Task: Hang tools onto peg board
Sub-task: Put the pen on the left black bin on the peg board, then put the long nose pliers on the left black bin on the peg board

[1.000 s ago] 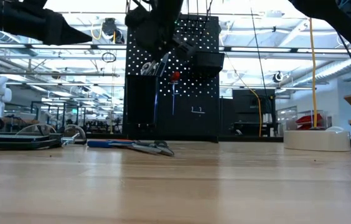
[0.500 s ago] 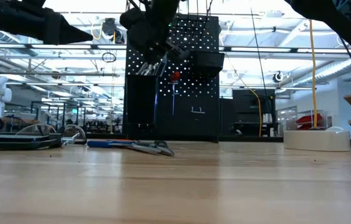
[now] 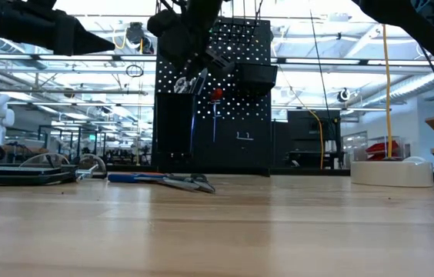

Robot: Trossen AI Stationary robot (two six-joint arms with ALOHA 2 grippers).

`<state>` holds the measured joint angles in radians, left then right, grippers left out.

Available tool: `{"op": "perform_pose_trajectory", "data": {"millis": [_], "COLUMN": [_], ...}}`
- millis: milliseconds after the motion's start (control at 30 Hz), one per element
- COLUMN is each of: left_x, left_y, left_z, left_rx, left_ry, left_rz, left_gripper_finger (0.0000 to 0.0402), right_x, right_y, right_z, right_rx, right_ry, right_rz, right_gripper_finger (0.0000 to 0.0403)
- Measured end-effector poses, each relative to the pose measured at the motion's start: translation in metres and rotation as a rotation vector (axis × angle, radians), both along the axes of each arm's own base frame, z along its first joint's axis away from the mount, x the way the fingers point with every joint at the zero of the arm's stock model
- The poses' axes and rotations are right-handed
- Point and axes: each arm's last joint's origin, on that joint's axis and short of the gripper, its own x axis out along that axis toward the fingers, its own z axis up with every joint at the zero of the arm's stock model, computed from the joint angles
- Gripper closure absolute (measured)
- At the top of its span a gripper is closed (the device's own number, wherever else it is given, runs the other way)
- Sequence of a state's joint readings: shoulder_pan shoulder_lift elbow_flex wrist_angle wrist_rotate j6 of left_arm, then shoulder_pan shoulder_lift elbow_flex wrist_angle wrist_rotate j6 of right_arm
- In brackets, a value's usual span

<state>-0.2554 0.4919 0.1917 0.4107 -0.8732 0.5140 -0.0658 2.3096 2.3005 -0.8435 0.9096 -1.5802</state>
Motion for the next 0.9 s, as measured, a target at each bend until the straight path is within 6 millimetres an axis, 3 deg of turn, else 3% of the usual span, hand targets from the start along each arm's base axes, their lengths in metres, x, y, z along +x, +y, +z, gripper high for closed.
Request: {"op": "perform_pose_trajectory", "data": {"millis": [333,633,800,900], "left_x": [0.0,-0.003,-0.003,-0.004], "left_y": [0.0,0.0,0.0,0.0], "left_z": [0.0,0.018,0.023,0.028], "left_rx": [0.018,-0.005,-0.028,-0.042], "left_ry": [0.011,-0.061,-0.087,-0.106], "left_rz": [0.002,-0.01,-0.016,-0.022], "left_gripper_finger": [0.0402,0.0402,0.0402,0.0402], "right_x": [0.0,-0.012,-0.035,-0.054], "right_y": [0.003,0.039,0.055,0.06], "right_z": [0.002,0.02,0.028,0.028], "right_rx": [0.022,0.143,0.276,0.449], "right_ry": [-0.125,-0.349,-0.491,-0.534], "right_rz": [-0.077,-0.151,-0.315,-0.478], "right_gripper_finger": [0.0239,0.0244,0.0245,0.0245]}}
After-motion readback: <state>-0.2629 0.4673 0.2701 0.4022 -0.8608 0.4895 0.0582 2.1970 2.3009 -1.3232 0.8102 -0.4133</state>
